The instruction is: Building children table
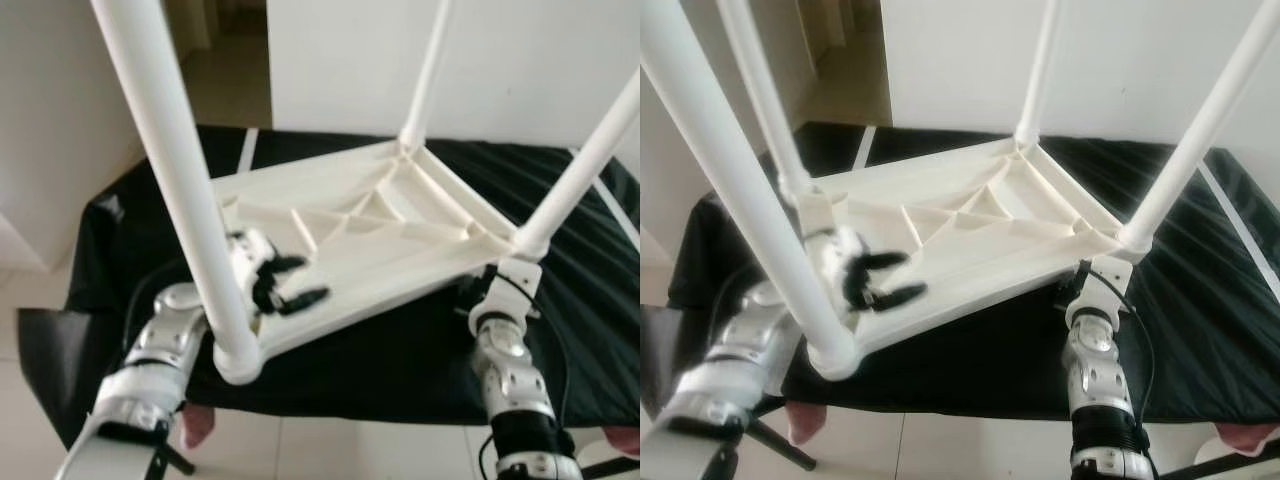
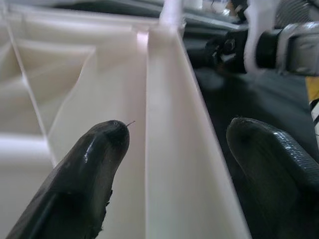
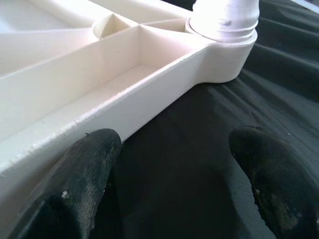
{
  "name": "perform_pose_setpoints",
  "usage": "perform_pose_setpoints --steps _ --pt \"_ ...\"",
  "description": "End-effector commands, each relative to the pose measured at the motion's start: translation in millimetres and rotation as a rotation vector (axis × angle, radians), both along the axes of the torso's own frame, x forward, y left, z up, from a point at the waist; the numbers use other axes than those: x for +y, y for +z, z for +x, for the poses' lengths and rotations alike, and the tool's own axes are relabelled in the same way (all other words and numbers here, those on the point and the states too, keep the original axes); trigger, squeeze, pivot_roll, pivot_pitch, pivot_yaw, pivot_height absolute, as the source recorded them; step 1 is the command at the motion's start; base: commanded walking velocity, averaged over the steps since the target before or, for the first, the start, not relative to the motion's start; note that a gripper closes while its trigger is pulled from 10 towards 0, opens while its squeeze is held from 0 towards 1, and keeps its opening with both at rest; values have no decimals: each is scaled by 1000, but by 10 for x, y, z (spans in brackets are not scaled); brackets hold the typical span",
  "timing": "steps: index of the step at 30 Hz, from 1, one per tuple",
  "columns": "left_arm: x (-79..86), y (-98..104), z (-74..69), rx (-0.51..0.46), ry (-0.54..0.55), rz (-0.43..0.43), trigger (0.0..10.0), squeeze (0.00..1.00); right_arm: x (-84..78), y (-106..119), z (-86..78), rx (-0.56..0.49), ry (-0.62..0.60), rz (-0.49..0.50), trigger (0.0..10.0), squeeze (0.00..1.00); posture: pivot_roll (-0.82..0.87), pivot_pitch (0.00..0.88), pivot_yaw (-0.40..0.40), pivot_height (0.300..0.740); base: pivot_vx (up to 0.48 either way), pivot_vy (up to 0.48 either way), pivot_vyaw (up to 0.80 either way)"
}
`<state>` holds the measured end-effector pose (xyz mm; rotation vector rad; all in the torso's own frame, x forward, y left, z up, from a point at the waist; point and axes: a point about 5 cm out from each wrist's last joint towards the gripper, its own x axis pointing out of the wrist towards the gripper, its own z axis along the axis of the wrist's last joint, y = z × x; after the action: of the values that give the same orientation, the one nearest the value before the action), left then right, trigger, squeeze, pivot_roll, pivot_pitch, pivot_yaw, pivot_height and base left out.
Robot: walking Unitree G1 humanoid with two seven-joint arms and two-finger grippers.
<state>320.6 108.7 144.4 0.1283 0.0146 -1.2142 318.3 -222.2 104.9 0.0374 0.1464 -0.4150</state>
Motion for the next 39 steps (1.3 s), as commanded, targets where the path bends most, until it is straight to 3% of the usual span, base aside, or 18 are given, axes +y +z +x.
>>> perform_pose_setpoints --steps 1,2,4,8,11,15,18,22,25,26,33,39 --pt "-70 59 -37 -15 -20 -16 10000 0 -16 -30 28 8 23 15 10000 0 69 0 -35 740 0 0 0" --pt "-70 59 -37 -15 -20 -16 10000 0 -16 -30 28 8 23 15 10000 0 69 0 -35 740 0 0 0" --pt "-263 159 -56 -50 -7 -23 10000 0 -63 129 188 -31 74 59 10000 0 66 0 -29 740 0 0 0" --pt "-325 203 -78 -55 4 -17 10000 0 -74 207 245 -52 95 42 10000 0 66 0 -29 740 0 0 0" --pt "-519 282 -160 -48 -8 -73 10000 0 -82 216 332 -40 128 32 10000 0 75 0 -14 740 0 0 0" --pt "-625 348 -206 -34 -13 -118 10000 0 -96 203 362 -29 124 26 10000 0 77 0 -14 740 0 0 0" --pt "-779 392 -290 -23 -40 -134 10000 0 -1 163 402 -18 165 59 10000 0 88 0 -11 740 0 0 0" --pt "-830 404 -344 -25 -59 -134 10000 0 49 162 404 -25 177 28 10000 0 91 0 -10 740 0 0 0" --pt "-832 400 -352 -23 -56 -127 10000 0 6 172 370 -44 99 -40 10000 0 92 0 -10 740 0 0 0" --pt "-816 398 -338 -27 -49 -119 10000 0 -51 163 333 -56 21 -37 10000 0 93 0 -10 740 0 0 0" --pt "-757 433 -313 -30 -18 -108 10000 0 -130 129 239 -127 -132 -3 10000 0 91 0 -8 740 0 0 0" --pt "-755 445 -307 -23 -1 -108 10000 0 -179 1 166 -76 -235 0 10000 0 88 0 -10 740 0 0 0"
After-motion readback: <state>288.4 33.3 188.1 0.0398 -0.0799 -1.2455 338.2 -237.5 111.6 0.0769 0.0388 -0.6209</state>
